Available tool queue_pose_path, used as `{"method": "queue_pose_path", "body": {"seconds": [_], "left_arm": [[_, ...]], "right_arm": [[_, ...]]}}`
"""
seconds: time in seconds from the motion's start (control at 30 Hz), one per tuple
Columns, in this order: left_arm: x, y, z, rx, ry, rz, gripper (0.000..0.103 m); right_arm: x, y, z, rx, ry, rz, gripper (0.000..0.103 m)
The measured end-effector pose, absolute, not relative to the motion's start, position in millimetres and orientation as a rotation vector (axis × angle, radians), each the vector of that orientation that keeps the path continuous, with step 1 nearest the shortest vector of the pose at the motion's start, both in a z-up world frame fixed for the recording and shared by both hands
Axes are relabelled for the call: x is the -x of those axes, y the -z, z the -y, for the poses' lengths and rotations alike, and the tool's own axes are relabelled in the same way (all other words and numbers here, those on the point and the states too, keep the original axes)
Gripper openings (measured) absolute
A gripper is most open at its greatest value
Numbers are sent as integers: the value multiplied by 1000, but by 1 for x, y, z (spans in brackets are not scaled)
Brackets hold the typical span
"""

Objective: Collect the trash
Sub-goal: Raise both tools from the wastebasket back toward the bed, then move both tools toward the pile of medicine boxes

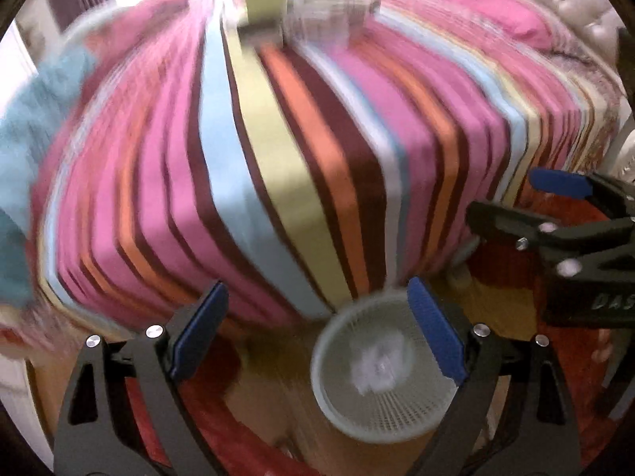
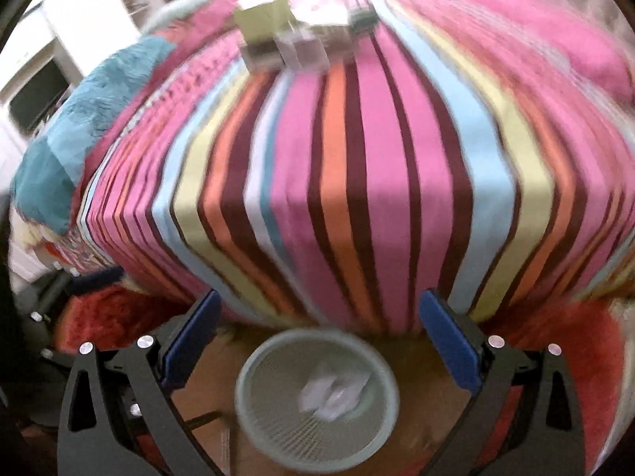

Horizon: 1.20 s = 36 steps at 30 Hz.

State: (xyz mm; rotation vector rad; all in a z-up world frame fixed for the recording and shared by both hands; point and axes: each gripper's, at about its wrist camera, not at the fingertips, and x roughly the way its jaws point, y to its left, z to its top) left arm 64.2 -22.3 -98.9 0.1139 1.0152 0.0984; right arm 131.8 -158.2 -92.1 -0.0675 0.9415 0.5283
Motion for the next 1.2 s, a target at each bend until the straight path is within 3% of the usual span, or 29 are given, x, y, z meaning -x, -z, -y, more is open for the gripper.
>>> {"method": "queue_pose_path", "body": {"seconds": [0.1,0.53,1.2], "left_arm": [[-64,83,23,-126,-102,-901,89],[-72,41,2,-8,-94,-766,89],[-142,9,-7,35,-62,-678,89]], "right_arm": [[-132,75,159,100,-512,-829,95],[-150,33,163,187,-452,-587,95],[-200,25,154,223,-513,-540,95]]}}
